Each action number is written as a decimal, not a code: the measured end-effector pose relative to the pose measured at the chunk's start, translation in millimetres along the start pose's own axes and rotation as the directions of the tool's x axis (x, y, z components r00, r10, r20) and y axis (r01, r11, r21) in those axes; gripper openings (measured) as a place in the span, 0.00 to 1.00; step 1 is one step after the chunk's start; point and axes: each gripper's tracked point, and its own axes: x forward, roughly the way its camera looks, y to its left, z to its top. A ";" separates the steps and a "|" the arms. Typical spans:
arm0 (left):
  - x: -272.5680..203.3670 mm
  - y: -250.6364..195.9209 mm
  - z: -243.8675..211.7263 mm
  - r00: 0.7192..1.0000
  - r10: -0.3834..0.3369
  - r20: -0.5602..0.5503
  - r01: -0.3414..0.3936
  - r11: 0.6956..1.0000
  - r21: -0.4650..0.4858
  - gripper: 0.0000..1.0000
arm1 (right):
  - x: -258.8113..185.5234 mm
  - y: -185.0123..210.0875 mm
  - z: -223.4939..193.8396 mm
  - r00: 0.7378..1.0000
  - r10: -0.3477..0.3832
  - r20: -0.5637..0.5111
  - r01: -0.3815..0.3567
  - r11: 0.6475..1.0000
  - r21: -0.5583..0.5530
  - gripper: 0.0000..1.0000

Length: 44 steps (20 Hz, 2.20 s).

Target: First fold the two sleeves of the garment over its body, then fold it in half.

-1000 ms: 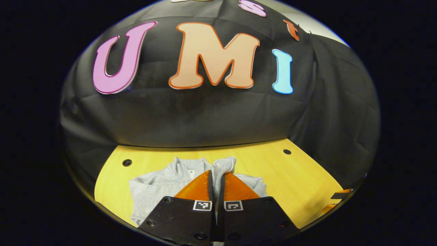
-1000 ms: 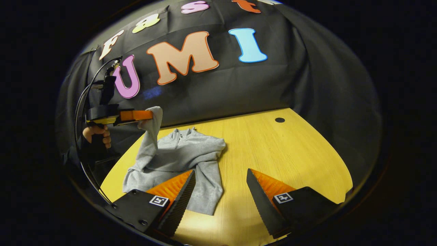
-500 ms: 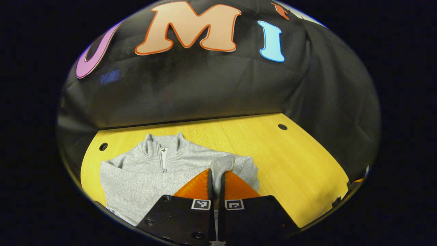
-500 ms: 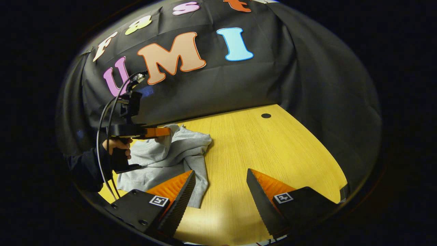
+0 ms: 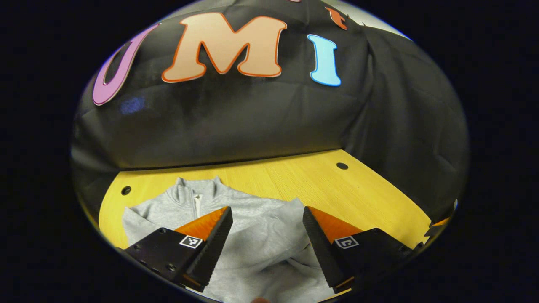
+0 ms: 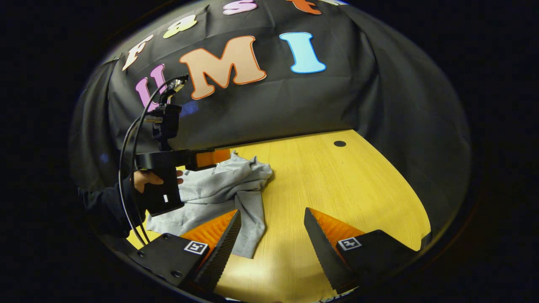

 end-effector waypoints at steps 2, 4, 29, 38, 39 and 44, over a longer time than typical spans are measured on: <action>-22.5 18.3 9.4 0.999 0.026 0.039 -0.026 1.000 -0.005 0.97 | 9.6 12.5 -0.7 1.000 0.025 -0.003 -0.025 1.000 -0.019 0.96; -44.8 43.1 15.1 0.996 0.058 0.067 -0.058 0.998 -0.005 0.97 | 20.5 25.3 -1.5 0.999 0.045 -0.009 -0.045 0.998 -0.033 0.96; -219.6 215.5 -211.8 0.912 0.281 -0.298 -0.324 0.940 -0.108 0.96 | 74.8 58.0 -93.7 0.987 -0.069 -0.145 0.032 0.970 -0.243 0.92; -215.6 216.0 -255.9 0.885 0.262 -0.385 -0.342 0.927 -0.155 0.97 | 87.2 51.7 -132.8 0.964 -0.119 -0.239 0.052 0.962 -0.268 0.97; -212.7 215.9 -254.4 0.890 0.259 -0.376 -0.334 0.930 -0.150 0.98 | 89.7 50.3 -136.9 0.960 -0.127 -0.249 0.057 0.961 -0.270 0.97; -210.0 217.6 -255.8 0.891 0.264 -0.369 -0.335 0.931 -0.144 0.96 | 92.4 49.6 -151.1 0.946 -0.118 -0.302 0.055 0.977 -0.207 0.95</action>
